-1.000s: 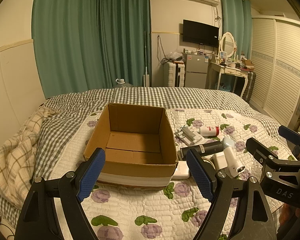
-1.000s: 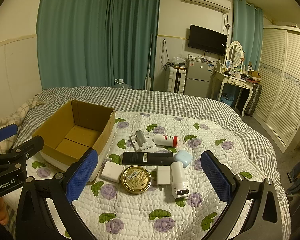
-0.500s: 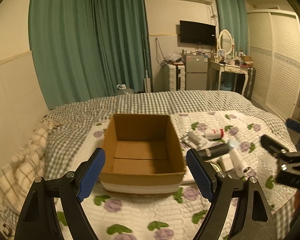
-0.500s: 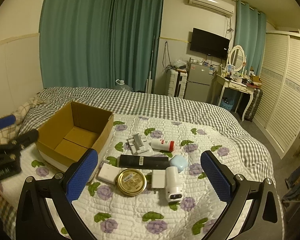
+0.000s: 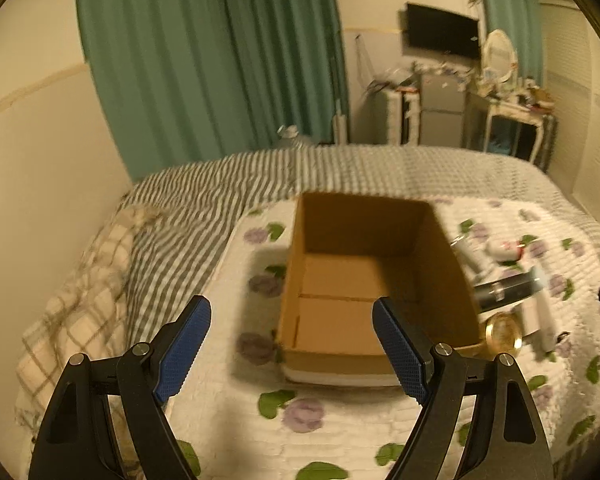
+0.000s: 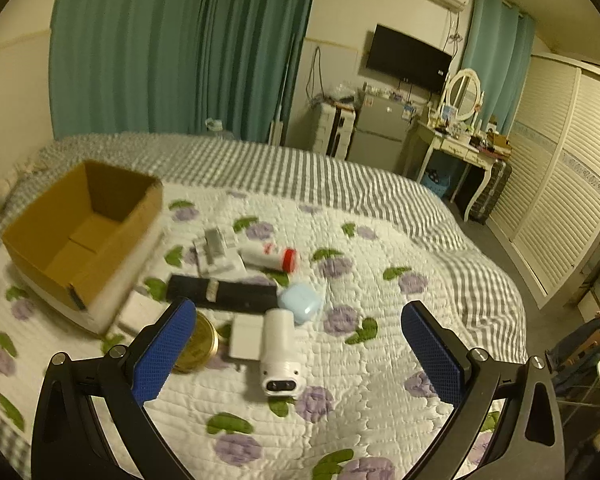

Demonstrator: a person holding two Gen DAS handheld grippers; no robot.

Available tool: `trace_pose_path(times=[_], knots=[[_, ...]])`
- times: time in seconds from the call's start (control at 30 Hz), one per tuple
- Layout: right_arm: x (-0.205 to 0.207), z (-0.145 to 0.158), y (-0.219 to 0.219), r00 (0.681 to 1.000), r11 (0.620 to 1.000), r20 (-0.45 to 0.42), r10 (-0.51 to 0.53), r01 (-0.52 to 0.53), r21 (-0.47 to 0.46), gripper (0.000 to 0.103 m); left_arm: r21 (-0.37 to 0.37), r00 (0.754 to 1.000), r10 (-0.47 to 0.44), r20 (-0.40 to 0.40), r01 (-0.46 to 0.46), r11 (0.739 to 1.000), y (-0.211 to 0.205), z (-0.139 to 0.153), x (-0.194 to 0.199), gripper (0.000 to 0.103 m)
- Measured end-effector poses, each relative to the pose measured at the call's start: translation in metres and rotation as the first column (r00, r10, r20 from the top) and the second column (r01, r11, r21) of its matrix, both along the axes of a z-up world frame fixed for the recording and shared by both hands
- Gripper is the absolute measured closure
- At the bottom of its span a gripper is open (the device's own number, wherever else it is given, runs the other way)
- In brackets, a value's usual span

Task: Organize rigid objects
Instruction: 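Move the right gripper down to the white hair dryer and close on it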

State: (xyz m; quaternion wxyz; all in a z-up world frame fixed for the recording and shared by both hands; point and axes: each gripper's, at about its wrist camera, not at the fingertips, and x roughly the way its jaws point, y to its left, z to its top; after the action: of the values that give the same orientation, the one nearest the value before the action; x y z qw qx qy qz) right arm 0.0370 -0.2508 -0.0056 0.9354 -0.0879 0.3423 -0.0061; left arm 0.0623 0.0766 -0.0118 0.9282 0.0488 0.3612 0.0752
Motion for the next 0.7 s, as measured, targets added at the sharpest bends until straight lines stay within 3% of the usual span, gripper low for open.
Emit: trace_pose_path(times=[0.13,0.2,0.23,0.33,0.43,0.67,0.7], knots=[[0.014,-0.027,-0.004,0.998,1.000,-0.058,0.000,0.000,-0.002,0.000,-0.021,0.997,0.037,-0.070,-0.038,0.999,0.014,-0.025,0.010,0.019],[0.019,-0.040,-0.006,0.997,1.000,-0.083,0.001,-0.001,-0.005,0.000,-0.018,0.994,0.052,-0.094,-0.054,0.998,0.019,-0.033,0.015,0.030],[0.020,-0.046,-0.006,0.995,1.000,-0.095,0.002,-0.003,-0.007,0.000,-0.021,0.992,0.056,-0.110,-0.059,0.998,0.021,-0.036,0.019,0.040],[0.025,-0.064,-0.009,0.992,1.000,-0.130,0.003,-0.004,-0.003,0.000,-0.049,0.987,0.055,-0.151,-0.063,0.997,0.027,-0.045,0.029,0.049],[0.030,-0.076,-0.012,0.988,1.000,-0.157,0.002,0.000,0.014,0.000,-0.037,0.982,0.066,-0.179,-0.074,0.997,0.029,-0.051,0.039,0.066],[0.037,-0.087,-0.011,0.983,0.999,-0.184,0.017,-0.011,0.034,0.000,-0.080,0.977,0.029,-0.213,-0.047,0.996,0.027,-0.057,0.049,0.095],[0.038,-0.090,-0.012,0.982,0.999,-0.191,0.016,-0.009,0.034,0.000,-0.078,0.976,0.023,-0.215,-0.041,0.996,0.024,-0.057,0.049,0.095]])
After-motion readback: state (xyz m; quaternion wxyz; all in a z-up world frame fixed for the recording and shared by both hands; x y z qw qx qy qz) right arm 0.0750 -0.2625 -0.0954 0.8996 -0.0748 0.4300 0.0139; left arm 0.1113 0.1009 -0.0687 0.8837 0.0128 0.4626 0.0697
